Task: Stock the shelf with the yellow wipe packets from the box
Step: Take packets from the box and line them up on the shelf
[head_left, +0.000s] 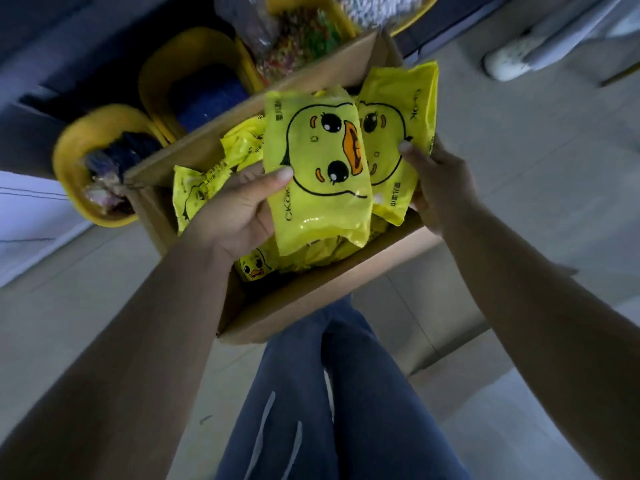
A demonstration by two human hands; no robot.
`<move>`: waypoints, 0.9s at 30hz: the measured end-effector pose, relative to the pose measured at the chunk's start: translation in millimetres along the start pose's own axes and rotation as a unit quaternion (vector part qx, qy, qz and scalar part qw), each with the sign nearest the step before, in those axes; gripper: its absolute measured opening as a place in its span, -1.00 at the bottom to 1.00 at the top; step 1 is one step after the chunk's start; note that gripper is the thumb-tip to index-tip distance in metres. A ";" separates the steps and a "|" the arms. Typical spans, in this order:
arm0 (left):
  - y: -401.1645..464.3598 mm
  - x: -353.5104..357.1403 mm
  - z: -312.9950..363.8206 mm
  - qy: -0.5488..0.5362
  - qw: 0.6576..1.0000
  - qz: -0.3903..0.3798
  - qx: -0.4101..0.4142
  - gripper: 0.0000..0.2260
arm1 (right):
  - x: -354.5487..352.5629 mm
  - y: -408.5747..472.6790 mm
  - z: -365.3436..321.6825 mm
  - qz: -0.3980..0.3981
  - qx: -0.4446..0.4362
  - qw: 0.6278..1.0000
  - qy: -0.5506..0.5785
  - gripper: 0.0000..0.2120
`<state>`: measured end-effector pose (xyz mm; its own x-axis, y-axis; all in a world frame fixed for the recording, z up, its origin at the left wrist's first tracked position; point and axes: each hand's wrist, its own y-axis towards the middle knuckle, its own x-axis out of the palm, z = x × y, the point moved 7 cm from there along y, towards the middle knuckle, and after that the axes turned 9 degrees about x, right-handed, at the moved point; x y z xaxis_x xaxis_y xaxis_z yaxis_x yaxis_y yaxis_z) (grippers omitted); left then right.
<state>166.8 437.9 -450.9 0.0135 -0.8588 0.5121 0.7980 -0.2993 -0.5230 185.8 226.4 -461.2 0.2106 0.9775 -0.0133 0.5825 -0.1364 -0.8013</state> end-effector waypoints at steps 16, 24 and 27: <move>-216.4 -27.5 56.1 -0.185 0.975 0.066 0.102 -0.44 | 98.2 -215.1 -8.4 -0.210 -0.018 0.977 -0.012 -0.20; -321.2 -86.6 109.4 -0.139 0.973 0.060 0.176 -0.35 | 175.6 -290.6 8.9 -0.176 -0.066 0.982 -0.021 -0.51; -358.8 -118.6 137.7 -0.050 0.982 0.072 0.168 -0.18 | 209.0 -316.5 5.8 -0.187 -0.102 0.976 -0.053 -0.71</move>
<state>-38.2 704.4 -230.1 0.1868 -0.8325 0.5215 0.9372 -0.0082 -0.3488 40.9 474.8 -213.9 -0.1226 0.9746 0.1876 0.7494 0.2148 -0.6263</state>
